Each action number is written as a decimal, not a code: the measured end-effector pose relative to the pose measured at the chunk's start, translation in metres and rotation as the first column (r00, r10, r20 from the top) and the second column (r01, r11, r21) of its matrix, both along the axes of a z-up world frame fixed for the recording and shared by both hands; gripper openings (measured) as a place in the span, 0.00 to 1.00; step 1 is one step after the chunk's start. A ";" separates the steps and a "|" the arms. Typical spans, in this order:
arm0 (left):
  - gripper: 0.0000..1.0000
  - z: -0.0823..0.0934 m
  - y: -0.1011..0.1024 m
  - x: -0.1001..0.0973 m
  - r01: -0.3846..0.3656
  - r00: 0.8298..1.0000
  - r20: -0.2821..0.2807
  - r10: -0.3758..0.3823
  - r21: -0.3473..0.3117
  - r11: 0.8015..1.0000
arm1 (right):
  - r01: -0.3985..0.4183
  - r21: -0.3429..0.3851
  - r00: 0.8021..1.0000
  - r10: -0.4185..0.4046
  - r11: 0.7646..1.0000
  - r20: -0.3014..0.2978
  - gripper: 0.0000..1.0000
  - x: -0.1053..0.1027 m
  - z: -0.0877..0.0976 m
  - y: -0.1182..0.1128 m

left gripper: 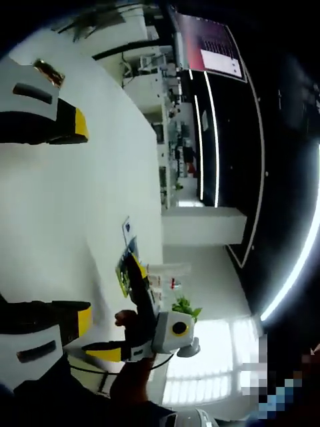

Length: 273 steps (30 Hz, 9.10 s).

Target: Arrange the skincare products in the storage area until every visible bottle or jar stands upright without overlapping.

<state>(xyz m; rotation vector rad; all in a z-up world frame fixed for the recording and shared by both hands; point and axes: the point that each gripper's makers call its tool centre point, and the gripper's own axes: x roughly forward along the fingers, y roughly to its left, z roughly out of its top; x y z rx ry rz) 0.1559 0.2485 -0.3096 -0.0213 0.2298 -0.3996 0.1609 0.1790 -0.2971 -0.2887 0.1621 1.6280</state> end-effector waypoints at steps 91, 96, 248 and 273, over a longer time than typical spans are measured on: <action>0.56 -0.043 0.160 -0.018 -0.150 0.930 -0.338 0.142 0.001 0.989 | -0.321 -0.104 0.939 0.301 0.941 -0.168 0.78 -0.047 -0.041 0.174; 0.49 -0.044 0.164 -0.016 -0.149 0.924 -0.352 0.147 0.021 0.989 | -0.320 -0.104 0.938 0.299 0.942 -0.178 0.76 -0.045 -0.042 0.178; 0.00 0.003 0.107 0.008 0.009 0.972 -0.235 -0.026 -0.071 0.997 | 0.125 0.108 0.913 -0.072 0.986 -0.402 0.00 0.042 0.009 0.143; 0.00 0.008 0.072 0.021 0.065 0.969 -0.233 -0.081 -0.077 0.995 | 0.155 0.104 0.924 -0.107 0.982 -0.367 0.00 0.044 0.008 0.098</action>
